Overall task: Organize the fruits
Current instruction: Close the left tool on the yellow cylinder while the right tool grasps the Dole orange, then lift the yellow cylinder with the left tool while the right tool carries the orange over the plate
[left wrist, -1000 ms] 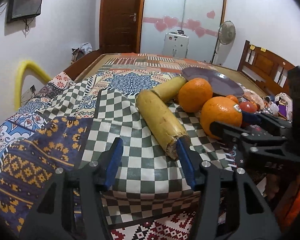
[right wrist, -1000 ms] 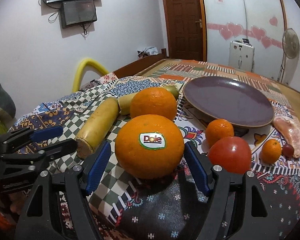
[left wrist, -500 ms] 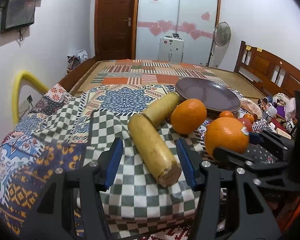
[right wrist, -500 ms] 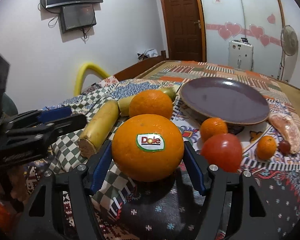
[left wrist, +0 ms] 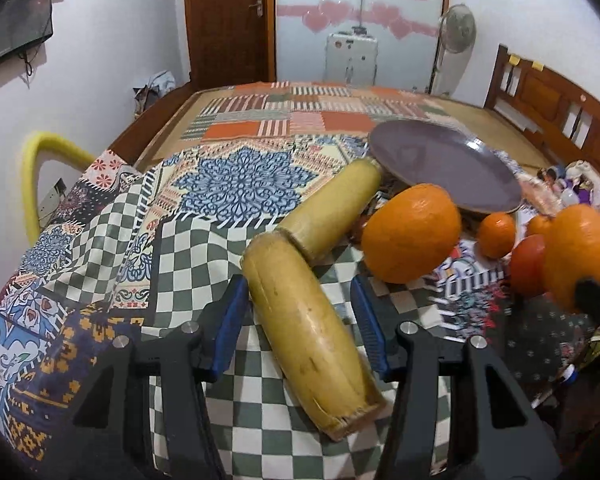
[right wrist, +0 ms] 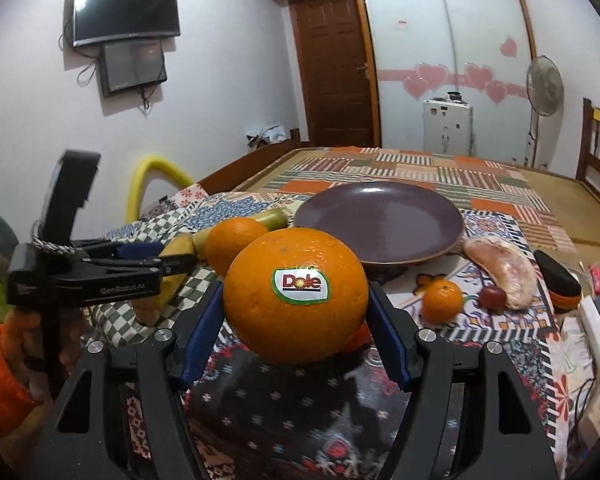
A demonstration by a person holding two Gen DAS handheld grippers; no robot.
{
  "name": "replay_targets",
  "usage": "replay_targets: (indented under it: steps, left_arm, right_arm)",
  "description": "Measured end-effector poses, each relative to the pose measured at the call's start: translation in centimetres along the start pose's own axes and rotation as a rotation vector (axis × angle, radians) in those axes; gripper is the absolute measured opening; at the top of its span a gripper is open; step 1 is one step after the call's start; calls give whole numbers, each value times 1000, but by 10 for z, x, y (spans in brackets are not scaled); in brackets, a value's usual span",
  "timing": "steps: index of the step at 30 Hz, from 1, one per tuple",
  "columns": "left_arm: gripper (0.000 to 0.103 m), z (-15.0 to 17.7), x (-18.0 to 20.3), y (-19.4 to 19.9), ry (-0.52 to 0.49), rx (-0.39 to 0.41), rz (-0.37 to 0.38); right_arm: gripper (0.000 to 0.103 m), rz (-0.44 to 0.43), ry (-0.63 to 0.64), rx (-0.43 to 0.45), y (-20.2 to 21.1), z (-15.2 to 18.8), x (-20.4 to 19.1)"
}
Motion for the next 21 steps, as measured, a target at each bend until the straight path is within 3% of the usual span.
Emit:
replay_targets:
  steps: [11,21]
  left_arm:
    - [44,9,-5,9,8,-59,42]
    - [42,20,7,20,-76,-135,71]
  right_arm:
    - [66,36,-27,22,14,2,13]
    - [66,59,-40,31,18,7,21]
Point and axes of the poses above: each gripper's, at about its wrist camera, not at the fingertips, and y roughly against the way its jaws point, x to its right, z to its underside, the point moved 1 cm from there along -y, roughly the way its jaws point, and after that the axes turned 11 degrees about y, right-handed, at the moved point
